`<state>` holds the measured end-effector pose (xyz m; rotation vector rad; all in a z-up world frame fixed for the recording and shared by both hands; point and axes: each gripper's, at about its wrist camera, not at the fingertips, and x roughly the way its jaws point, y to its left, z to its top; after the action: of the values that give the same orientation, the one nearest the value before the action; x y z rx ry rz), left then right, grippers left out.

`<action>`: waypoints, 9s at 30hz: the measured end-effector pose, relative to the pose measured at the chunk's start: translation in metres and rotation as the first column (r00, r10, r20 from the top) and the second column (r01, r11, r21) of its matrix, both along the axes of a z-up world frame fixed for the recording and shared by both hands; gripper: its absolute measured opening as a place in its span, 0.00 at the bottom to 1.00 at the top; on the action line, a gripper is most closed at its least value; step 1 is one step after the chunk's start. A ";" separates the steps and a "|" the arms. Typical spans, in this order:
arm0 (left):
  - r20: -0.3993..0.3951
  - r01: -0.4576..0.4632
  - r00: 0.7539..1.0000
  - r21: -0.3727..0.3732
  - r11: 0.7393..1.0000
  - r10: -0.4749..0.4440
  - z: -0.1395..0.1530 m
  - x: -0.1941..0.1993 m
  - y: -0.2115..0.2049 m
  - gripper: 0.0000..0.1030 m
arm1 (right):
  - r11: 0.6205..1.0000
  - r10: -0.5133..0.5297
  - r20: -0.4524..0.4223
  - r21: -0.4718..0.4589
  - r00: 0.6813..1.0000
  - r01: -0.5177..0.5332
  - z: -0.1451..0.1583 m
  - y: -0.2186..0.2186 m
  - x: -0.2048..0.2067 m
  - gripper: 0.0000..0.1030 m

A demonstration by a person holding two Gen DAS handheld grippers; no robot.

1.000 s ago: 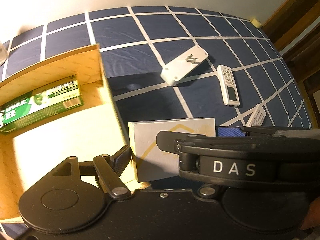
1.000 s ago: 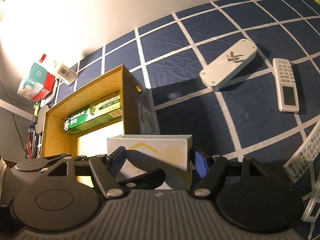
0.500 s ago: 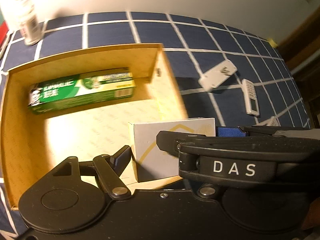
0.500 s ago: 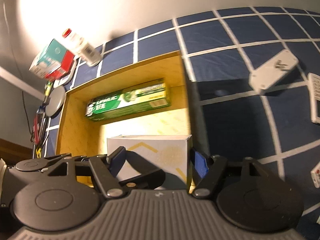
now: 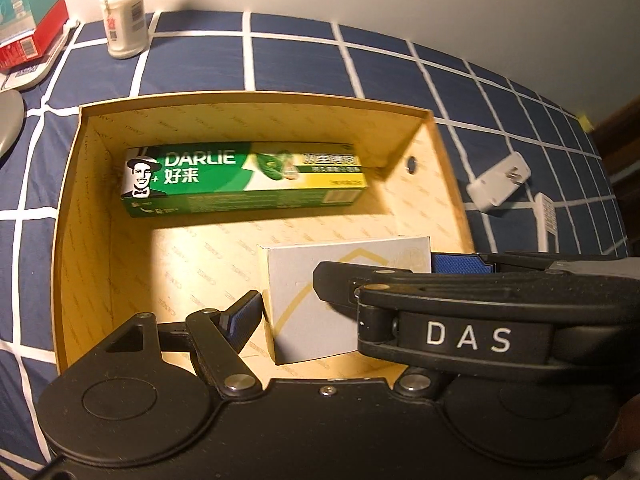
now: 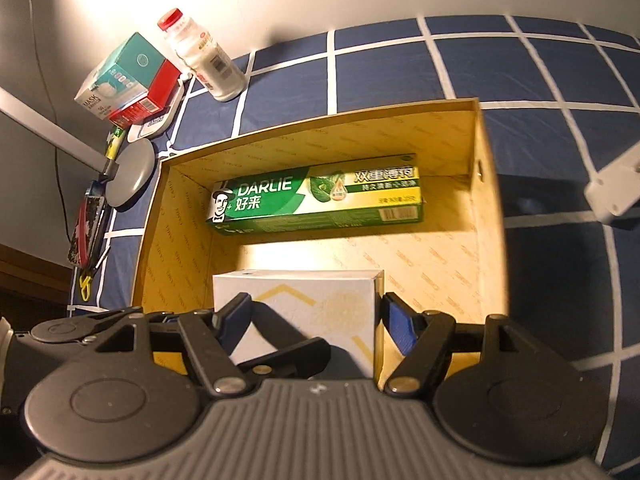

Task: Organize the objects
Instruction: 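Carry the white box into the cardboard box beside the toothpaste box, then lower the white box onto the box floor and open both grippers, then move both tools away from the cardboard box to the white TV remote, then close both grippers on the white TV remote and lift it, then carry the TV remote with both grippers over the cardboard box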

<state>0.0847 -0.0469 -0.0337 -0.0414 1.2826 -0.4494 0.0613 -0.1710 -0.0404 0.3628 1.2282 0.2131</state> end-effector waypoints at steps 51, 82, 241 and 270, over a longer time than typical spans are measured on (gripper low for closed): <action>-0.155 -0.023 0.987 0.035 0.999 0.029 -0.077 0.083 0.026 0.70 | 0.999 -0.017 -0.164 -0.035 0.986 0.011 -0.085 0.011 0.084 0.69; 0.027 -0.046 0.999 0.063 0.997 0.044 0.013 -0.010 0.016 0.85 | 0.996 -0.060 0.053 -0.062 0.997 0.063 0.020 -0.016 -0.006 1.00; -0.124 -0.357 0.921 0.116 0.927 0.370 -0.085 -0.190 -0.375 0.92 | 0.943 0.300 -0.180 -0.095 0.937 -0.320 -0.091 -0.422 -0.105 0.85; -0.009 -0.173 0.984 0.139 0.975 0.176 -0.016 -0.168 -0.230 0.92 | 0.991 0.111 -0.065 -0.064 0.992 -0.116 -0.026 -0.278 -0.128 0.85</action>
<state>-0.0830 -0.2767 -0.0499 -0.0422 1.3159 -0.2089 -0.0667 -0.4489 -0.0668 0.2426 1.3151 0.2590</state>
